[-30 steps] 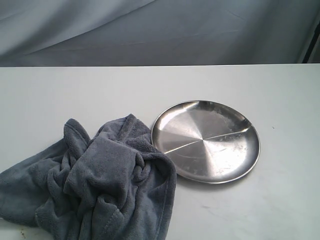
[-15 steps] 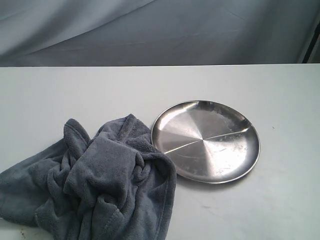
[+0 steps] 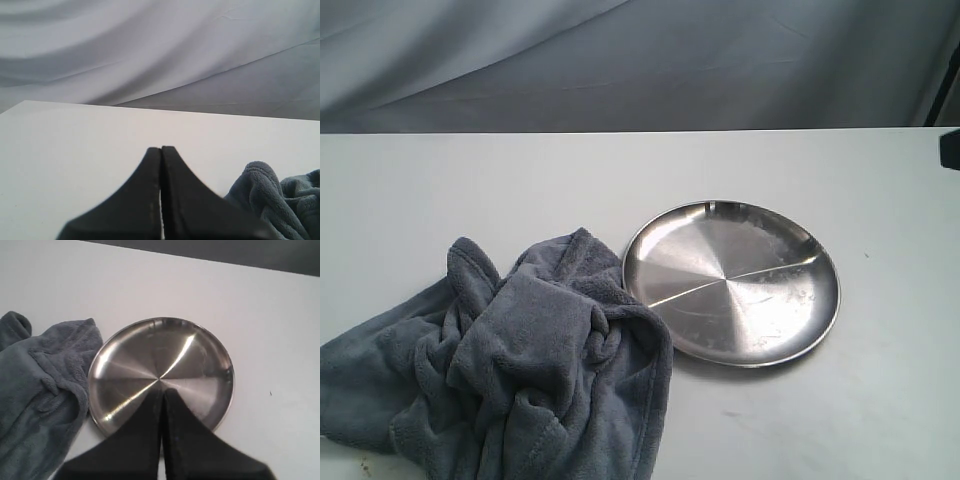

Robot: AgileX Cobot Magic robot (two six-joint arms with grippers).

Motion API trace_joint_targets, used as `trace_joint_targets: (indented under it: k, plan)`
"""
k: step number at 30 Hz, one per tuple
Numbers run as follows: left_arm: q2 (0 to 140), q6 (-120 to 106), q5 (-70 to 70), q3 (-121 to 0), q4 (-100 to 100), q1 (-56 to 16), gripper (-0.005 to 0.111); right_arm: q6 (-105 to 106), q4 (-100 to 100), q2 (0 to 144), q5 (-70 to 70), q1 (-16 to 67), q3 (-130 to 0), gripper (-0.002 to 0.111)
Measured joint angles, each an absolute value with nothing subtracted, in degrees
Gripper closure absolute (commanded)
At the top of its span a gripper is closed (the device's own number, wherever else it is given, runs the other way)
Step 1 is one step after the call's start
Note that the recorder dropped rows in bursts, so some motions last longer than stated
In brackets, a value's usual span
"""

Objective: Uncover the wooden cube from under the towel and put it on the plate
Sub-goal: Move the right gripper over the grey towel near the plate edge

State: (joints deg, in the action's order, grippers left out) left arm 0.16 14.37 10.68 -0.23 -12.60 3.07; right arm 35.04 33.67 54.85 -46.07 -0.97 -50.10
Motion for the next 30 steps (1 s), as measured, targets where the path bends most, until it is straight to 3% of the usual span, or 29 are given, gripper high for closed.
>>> trace_joint_targets:
  k: [15, 30]
  plan:
    - [0.2, 14.4, 10.7, -0.2, -12.6, 3.1, 0.107, 38.1, 28.7, 70.4, -44.6, 15.6, -62.8, 0.108]
    - [0.2, 14.4, 10.7, -0.2, -12.6, 3.1, 0.107, 36.2, 23.1, 84.0, -45.3, 28.7, -64.5, 0.108]
